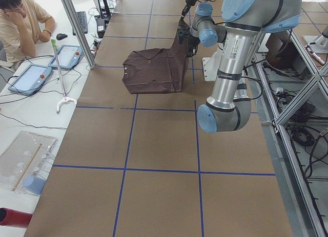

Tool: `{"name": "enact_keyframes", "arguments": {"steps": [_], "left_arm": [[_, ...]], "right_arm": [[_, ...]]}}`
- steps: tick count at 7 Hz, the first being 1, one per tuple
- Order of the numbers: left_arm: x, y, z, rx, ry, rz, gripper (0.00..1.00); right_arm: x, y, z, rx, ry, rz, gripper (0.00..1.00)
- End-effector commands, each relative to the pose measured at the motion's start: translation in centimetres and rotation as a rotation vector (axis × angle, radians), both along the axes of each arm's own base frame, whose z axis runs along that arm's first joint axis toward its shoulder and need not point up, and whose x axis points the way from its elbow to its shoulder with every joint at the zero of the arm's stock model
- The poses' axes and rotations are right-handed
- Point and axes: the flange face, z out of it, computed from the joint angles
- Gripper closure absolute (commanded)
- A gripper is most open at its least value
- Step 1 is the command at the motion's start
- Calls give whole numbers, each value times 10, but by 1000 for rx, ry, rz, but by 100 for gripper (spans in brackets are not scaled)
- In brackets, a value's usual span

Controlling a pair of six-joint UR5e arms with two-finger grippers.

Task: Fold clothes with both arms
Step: 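Lift the hem with both grippers and carry it toward the collar, then lay the hem down near the collar with both grippers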

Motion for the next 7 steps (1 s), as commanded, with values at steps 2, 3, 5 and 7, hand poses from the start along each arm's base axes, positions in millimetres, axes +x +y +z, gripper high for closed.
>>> {"name": "enact_keyframes", "arguments": {"steps": [2, 3, 5, 7], "left_arm": [[-14, -101, 16, 85, -114, -70, 100], [-5, -131, 22, 87, -144, -89, 100], [31, -180, 57, 99, -138, -115, 100], [58, -220, 98, 105, -142, -136, 100]], "right_arm": [[-5, -123, 3, -3, 44, 70, 100], [-23, -160, 17, 19, 36, 76, 100], [-63, -218, 56, 49, 13, 102, 100], [-112, -275, 47, 29, 49, 109, 100]]}}
